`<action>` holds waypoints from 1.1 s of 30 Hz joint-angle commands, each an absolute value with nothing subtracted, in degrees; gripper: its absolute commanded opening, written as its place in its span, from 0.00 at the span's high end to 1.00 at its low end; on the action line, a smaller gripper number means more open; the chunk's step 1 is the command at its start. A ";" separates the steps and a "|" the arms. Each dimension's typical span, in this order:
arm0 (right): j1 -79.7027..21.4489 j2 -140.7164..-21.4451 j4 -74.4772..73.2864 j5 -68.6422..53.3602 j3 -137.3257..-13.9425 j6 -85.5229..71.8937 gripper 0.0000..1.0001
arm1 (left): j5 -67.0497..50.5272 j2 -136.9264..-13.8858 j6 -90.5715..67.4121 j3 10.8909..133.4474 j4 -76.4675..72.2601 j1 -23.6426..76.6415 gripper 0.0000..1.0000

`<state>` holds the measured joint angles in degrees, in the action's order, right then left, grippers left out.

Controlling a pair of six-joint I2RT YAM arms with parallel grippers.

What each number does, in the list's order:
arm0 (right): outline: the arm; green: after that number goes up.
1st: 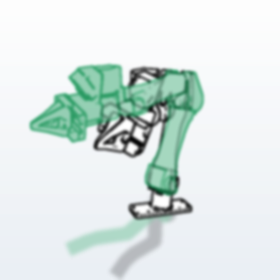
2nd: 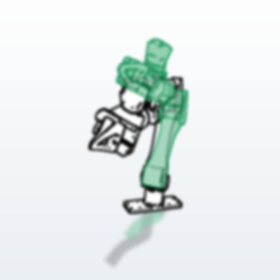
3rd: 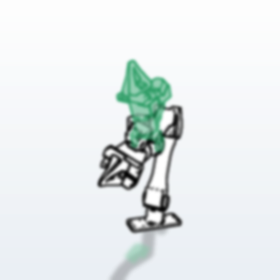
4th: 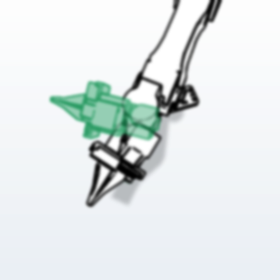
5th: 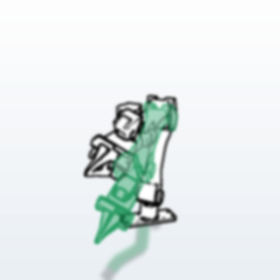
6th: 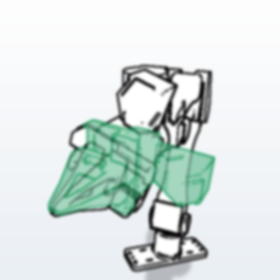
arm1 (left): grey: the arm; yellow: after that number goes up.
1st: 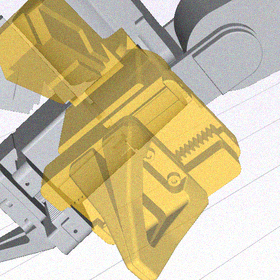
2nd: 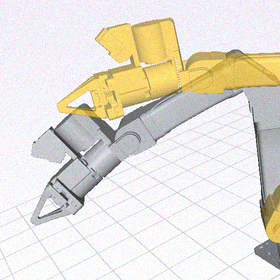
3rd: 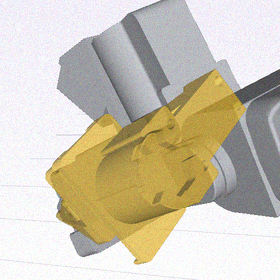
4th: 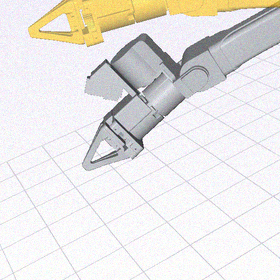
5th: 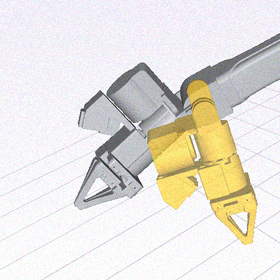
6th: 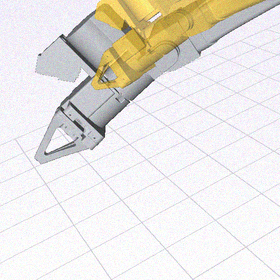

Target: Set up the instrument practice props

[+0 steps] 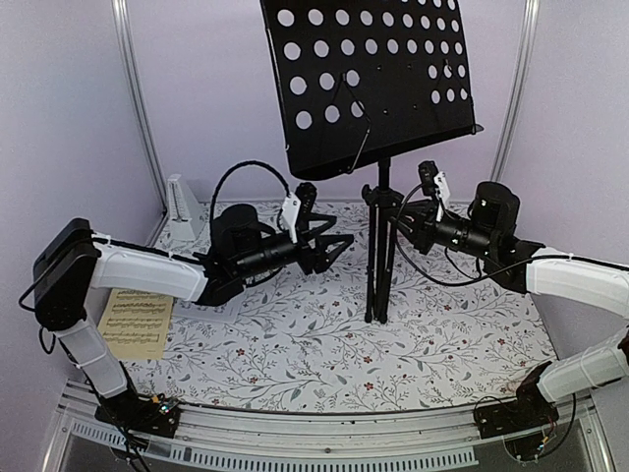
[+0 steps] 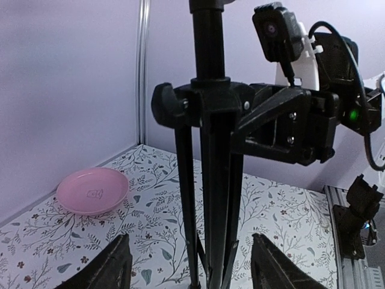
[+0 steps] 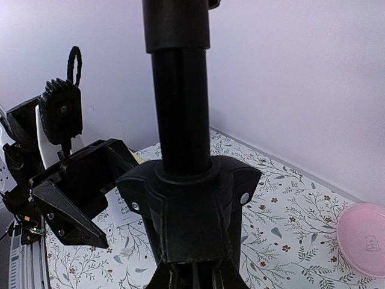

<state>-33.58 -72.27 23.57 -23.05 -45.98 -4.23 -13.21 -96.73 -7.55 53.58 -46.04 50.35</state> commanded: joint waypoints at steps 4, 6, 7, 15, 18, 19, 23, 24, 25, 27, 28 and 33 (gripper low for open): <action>-35.63 -70.93 39.19 -21.48 -48.70 -4.83 1.00 | -13.98 -106.06 -6.59 63.34 -47.04 53.18 0.30; -35.85 -70.91 39.62 -21.36 -48.62 -4.90 1.00 | -13.72 -107.90 -6.82 65.12 -46.57 53.75 0.31; -35.90 -70.92 39.77 -21.36 -48.62 -4.80 1.00 | -13.62 -108.65 -6.90 65.81 -46.32 53.93 0.32; -36.04 -70.13 40.06 -21.38 -48.19 -4.10 1.00 | -8.44 -110.15 -5.71 68.33 -42.89 53.91 0.69; -36.03 -69.71 38.55 -20.87 -48.52 -3.04 1.00 | -7.78 -108.81 -4.22 67.83 -41.54 53.70 0.84; -35.99 -69.56 38.02 -20.70 -48.66 -2.51 1.00 | -7.64 -108.35 -3.71 67.58 -41.08 53.58 0.88; -36.03 -69.28 35.43 -19.51 -49.58 -0.74 1.00 | -6.67 -106.08 -1.76 66.74 -38.66 52.97 1.00; -36.06 -69.26 34.37 -19.09 -50.00 -0.06 1.00 | -6.67 -105.56 -1.65 66.37 -38.26 52.57 1.00; -36.14 -69.17 33.29 -18.73 -50.38 0.95 1.00 | -6.66 -105.03 -1.37 65.88 -38.05 52.11 1.00; -36.12 -68.81 31.01 -17.83 -51.03 2.89 1.00 | -6.64 -103.85 -1.00 64.63 -37.52 51.07 1.00; -36.12 -68.62 29.84 -17.43 -51.43 3.43 1.00 | -6.85 -103.28 -0.95 64.00 -37.19 50.47 1.00; -36.12 -68.30 24.03 -16.31 -54.22 6.87 1.00 | -6.54 -100.30 1.33 61.29 -35.24 47.60 1.00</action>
<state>-36.97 -72.69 19.40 -18.98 -47.94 3.27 -10.87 -104.55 -1.80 63.46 -37.08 52.95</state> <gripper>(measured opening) 0.136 0.121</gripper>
